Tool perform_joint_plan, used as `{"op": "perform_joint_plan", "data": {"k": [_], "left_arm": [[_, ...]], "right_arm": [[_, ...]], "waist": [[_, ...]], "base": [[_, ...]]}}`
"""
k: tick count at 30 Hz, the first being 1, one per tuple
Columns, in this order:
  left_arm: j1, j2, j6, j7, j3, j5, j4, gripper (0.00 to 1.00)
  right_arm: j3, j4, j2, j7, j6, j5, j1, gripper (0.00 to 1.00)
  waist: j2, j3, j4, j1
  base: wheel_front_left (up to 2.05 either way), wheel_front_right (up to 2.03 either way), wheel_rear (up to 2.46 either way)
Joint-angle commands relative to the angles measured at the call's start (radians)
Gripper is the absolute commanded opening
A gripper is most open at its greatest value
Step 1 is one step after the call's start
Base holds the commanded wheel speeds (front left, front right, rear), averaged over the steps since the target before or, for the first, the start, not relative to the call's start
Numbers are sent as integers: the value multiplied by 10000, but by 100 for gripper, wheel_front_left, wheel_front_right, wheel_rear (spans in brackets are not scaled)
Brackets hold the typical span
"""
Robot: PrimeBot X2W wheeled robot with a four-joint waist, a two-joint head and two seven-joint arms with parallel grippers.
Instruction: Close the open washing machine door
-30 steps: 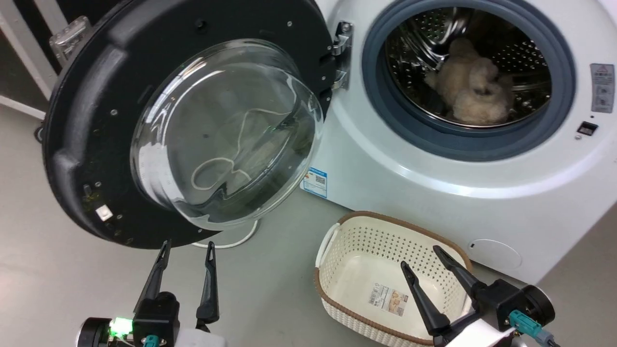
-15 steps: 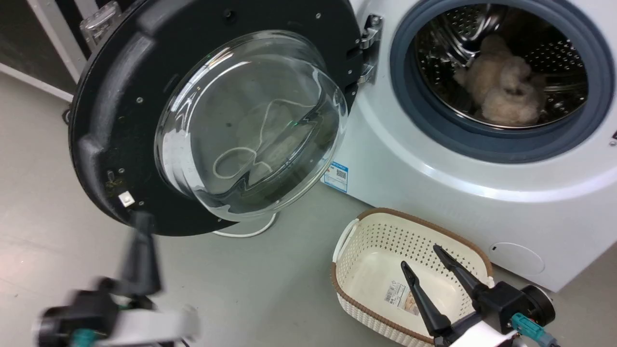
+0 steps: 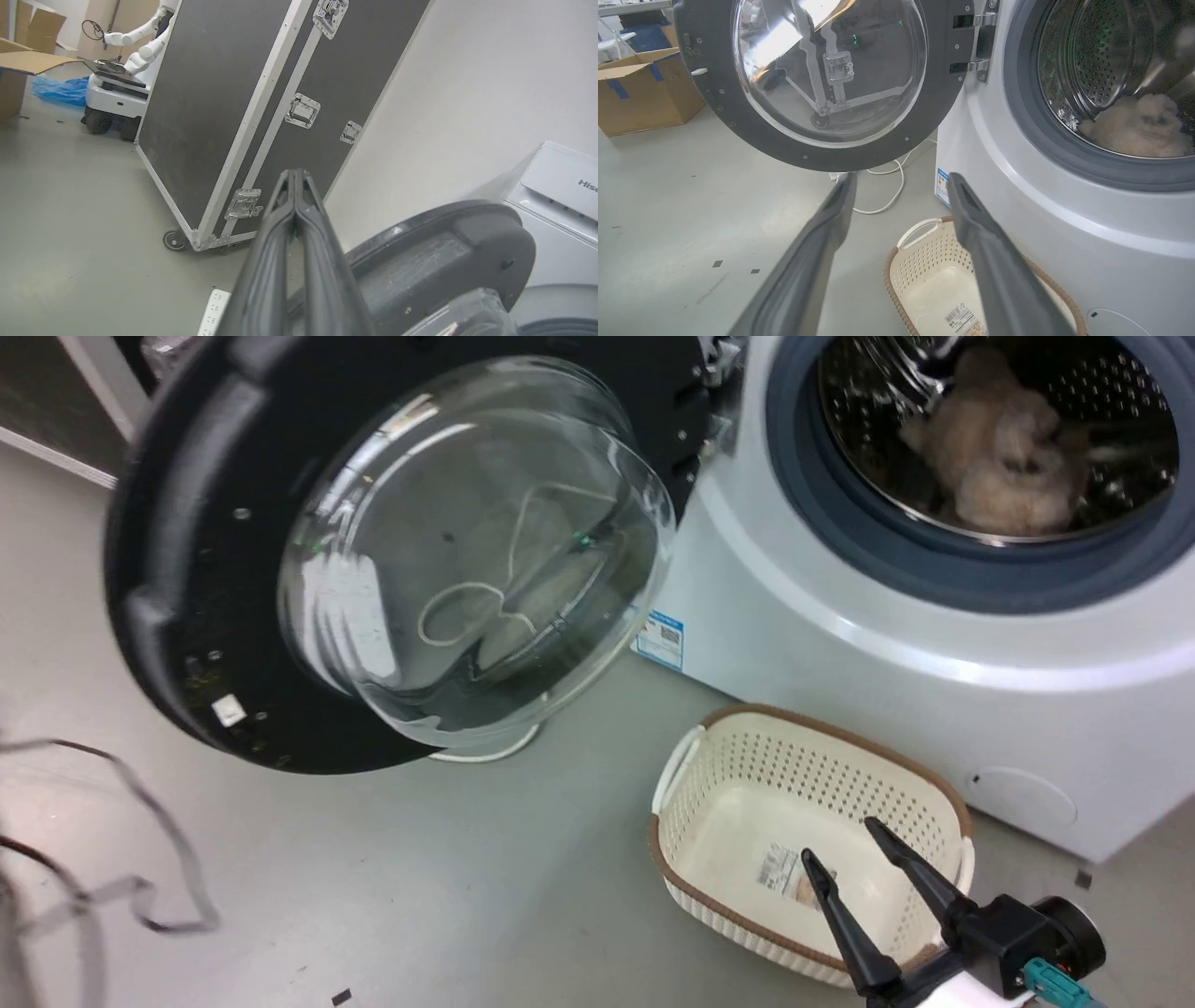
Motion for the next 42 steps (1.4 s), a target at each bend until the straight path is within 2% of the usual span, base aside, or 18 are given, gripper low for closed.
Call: {"op": "perform_joint_plan", "data": {"k": [1,6,7,10,18,19,20,23,29,30,31,38,39,41,42], "left_arm": [[-295,214,48,208,165,-262,262,0],[-1759,865,636,1792,1138,-1967,2251,0],[-2259,894,953,2964,1528,-2990,3158,0],[-2439,1030,1185,4026,1610,-3547,3773,0],[-2090,933,1040,6041,1164,-4209,4237,0],[-2037,894,985,6232,1169,-4335,4191,0],[-1770,827,733,6918,1126,-4696,3958,0],[-1316,773,515,7509,1072,-4944,3587,0],[-132,159,185,8702,959,-5684,2515,0],[498,-254,176,9275,861,-6064,1818,0],[733,-371,175,9460,787,-6135,1572,0],[2239,-1472,453,10305,237,-6561,-263,0],[2608,-1816,500,10410,100,-6682,-720,0],[2927,-2122,550,10478,-87,-6819,-1126,0],[3306,-2423,549,10487,-439,-7038,-1500,0]], "right_arm": [[68,-54,-113,-74,8,84,-42,100],[264,-99,-390,-146,8,245,-132,100],[366,-112,-544,-131,8,318,-177,100],[439,-118,-676,-120,8,398,-251,100],[572,-103,-789,-95,8,543,-298,100],[605,-87,-785,-94,8,556,-297,100],[645,-17,-737,-96,8,603,-287,100],[599,70,-663,-104,8,641,-308,100],[353,300,-334,-141,8,594,-265,100],[163,436,-160,-160,8,563,-211,100],[96,484,-93,-166,8,542,-183,100],[-397,682,344,-189,8,331,24,100],[-488,695,407,-192,8,278,47,100],[-533,694,424,-193,8,233,49,100],[-599,664,405,-194,8,174,53,100]], "waist": [[0,209,-187,-1],[0,574,-413,-1],[0,706,-577,-1],[0,796,-726,-1],[0,833,-923,-1],[0,813,-943,-1],[0,696,-1002,-1],[0,535,-1084,-1],[0,22,-1218,-1],[0,-285,-1295,-1],[0,-395,-1325,-1],[0,-1034,-1672,-1],[0,-1110,-1852,-1],[0,-1125,-2052,-1],[0,-1067,-2391,-1]], "base": [[0,0,0],[0,0,0],[0,0,0],[0,0,0],[0,0,0],[0,0,0],[0,0,0],[0,0,0],[0,0,0],[0,0,0],[0,0,0],[0,0,0],[0,0,0],[0,0,0],[0,0,0]]}}
